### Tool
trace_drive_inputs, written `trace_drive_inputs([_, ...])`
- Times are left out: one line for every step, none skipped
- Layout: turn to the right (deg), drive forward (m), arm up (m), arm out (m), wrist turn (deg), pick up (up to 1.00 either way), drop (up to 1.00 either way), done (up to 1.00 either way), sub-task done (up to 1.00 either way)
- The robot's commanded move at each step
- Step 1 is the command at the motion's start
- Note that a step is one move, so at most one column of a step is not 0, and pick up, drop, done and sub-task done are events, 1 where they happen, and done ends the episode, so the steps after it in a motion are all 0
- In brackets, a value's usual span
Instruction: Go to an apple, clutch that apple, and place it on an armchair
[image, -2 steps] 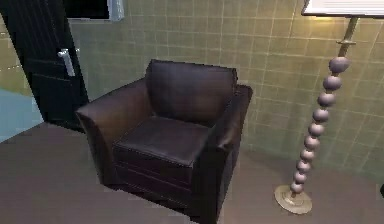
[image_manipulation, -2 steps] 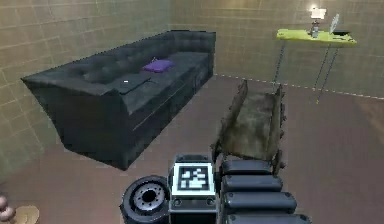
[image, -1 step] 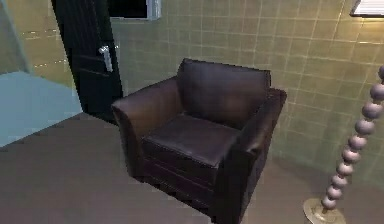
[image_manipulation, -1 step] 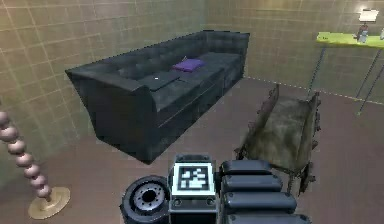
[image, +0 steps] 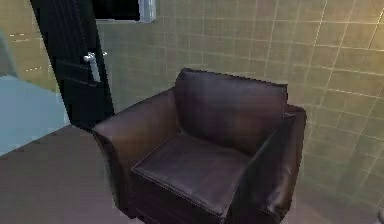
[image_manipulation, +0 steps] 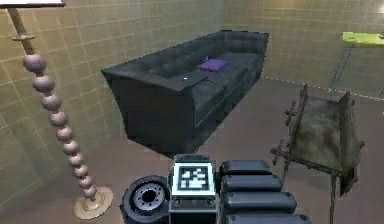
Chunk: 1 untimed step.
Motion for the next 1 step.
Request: trace_drive_inputs([-45.0,0.0,0.0,0.0,0.0,0.0,0.0,0.0,0.0])
